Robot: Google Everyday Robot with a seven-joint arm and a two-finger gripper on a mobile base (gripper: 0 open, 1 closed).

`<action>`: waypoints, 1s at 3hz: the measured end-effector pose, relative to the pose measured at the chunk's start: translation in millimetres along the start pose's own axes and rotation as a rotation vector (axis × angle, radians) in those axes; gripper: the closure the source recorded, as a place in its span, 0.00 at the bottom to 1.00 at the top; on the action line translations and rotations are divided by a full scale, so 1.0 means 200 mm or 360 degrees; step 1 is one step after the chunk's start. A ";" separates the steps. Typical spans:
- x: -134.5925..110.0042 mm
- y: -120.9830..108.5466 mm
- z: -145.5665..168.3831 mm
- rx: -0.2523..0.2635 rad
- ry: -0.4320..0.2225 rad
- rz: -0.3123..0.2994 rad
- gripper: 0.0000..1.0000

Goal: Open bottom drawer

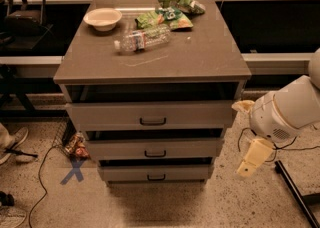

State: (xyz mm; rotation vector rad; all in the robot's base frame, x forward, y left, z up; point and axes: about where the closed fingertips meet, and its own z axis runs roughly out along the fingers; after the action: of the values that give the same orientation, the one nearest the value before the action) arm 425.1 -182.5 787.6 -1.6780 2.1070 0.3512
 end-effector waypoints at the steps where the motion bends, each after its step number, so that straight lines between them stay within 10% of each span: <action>1: 0.00 0.00 0.00 0.0000 0.0000 -0.0001 0.00; 3: 0.15 0.13 0.50 -0.0248 -0.0224 0.0019 0.00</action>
Offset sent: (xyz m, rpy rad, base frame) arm -0.0108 0.0065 -0.0958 0.2086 0.1300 0.0695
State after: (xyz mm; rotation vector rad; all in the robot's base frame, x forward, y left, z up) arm 411.5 -158.8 684.1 -1.6730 2.0319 0.6334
